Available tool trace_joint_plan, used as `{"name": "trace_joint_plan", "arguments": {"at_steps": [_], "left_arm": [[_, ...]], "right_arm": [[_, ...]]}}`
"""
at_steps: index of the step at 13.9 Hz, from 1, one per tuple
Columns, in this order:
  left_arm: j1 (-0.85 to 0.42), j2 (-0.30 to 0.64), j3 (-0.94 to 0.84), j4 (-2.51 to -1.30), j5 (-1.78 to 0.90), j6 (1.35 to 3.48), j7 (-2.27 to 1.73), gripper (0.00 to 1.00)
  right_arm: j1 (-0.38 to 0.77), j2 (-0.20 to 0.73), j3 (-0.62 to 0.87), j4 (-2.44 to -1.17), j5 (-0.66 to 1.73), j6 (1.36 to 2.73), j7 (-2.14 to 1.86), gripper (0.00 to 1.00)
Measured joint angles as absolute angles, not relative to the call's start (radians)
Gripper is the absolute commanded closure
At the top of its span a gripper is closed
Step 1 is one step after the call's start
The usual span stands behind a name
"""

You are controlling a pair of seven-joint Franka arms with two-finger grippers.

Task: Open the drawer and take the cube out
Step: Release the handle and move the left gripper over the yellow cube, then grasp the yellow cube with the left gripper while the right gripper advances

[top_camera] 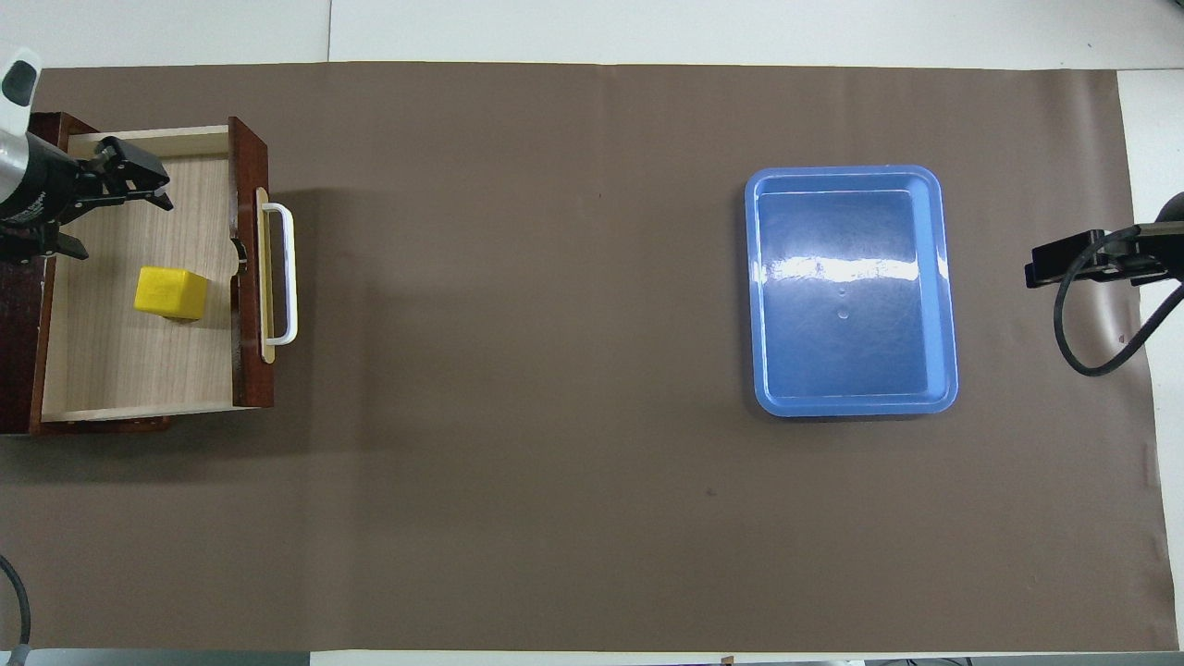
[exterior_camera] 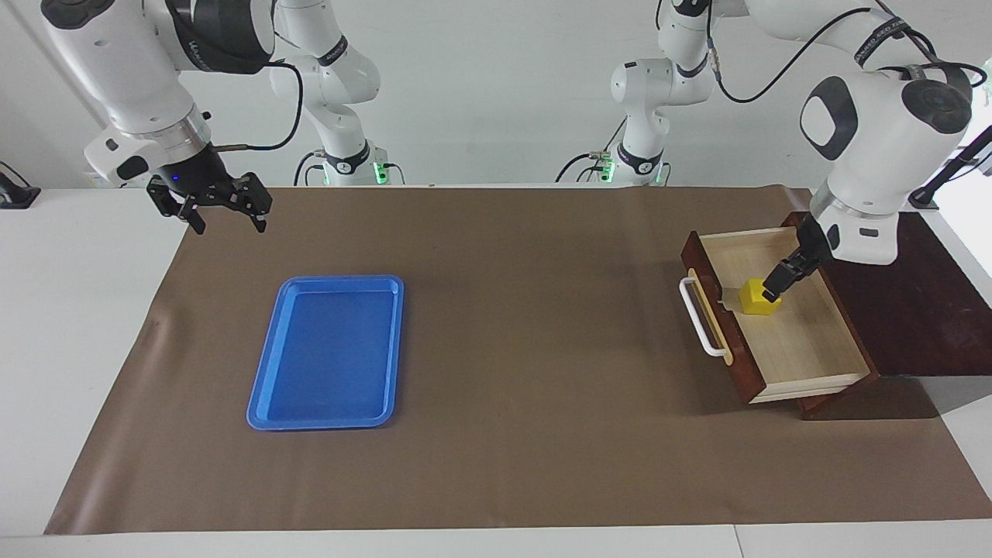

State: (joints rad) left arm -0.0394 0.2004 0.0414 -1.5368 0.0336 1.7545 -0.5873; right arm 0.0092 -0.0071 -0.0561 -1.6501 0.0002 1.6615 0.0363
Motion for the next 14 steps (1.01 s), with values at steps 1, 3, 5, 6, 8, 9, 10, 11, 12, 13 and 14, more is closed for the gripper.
{"name": "trace_joint_plan", "arguments": {"at_steps": [1, 3, 5, 6, 8, 9, 10, 11, 12, 13, 14], "left_arm": [[-0.038, 0.2, 0.056, -1.54, 0.033, 1.755, -0.671, 0.0], [-0.036, 0.2, 0.067, -1.553, 0.033, 1.769, -0.848, 0.0], [-0.035, 0.2, 0.067, -1.577, 0.033, 1.802, -0.995, 0.0], [-0.036, 0.2, 0.067, -1.593, 0.033, 1.824, -1.062, 0.0], [-0.036, 0.199, 0.066, -1.633, 0.033, 1.862, -1.183, 0.0], [-0.036, 0.198, 0.066, -1.656, 0.033, 1.876, -1.231, 0.0], [-0.036, 0.196, 0.066, -1.679, 0.033, 1.885, -1.27, 0.0], [-0.036, 0.191, 0.066, -1.703, 0.033, 1.89, -1.299, 0.0], [-0.036, 0.185, 0.066, -1.726, 0.033, 1.894, -1.318, 0.0], [-0.036, 0.179, 0.066, -1.745, 0.033, 1.9, -1.335, 0.0], [-0.036, 0.172, 0.066, -1.761, 0.033, 1.906, -1.352, 0.0]], "right_arm": [[0.009, -0.007, -0.055, -1.65, 0.001, 1.671, 0.107, 0.0], [0.01, -0.003, -0.051, -1.651, 0.001, 1.678, 0.23, 0.0], [0.01, 0.005, -0.048, -1.65, 0.002, 1.683, 0.338, 0.0], [0.01, 0.012, -0.048, -1.647, 0.002, 1.685, 0.383, 0.0], [0.01, 0.03, -0.047, -1.636, 0.004, 1.687, 0.468, 0.0], [0.01, 0.041, -0.047, -1.628, 0.01, 1.687, 0.512, 0.0], [0.01, 0.054, -0.047, -1.619, 0.028, 1.686, 0.555, 0.0], [0.01, 0.068, -0.047, -1.611, 0.043, 1.686, 0.6, 0.0], [0.01, 0.082, -0.046, -1.603, 0.053, 1.686, 0.644, 0.0], [0.01, 0.096, -0.046, -1.595, 0.059, 1.686, 0.695, 0.0], [0.01, 0.107, -0.046, -1.59, 0.061, 1.686, 0.752, 0.0]]}}
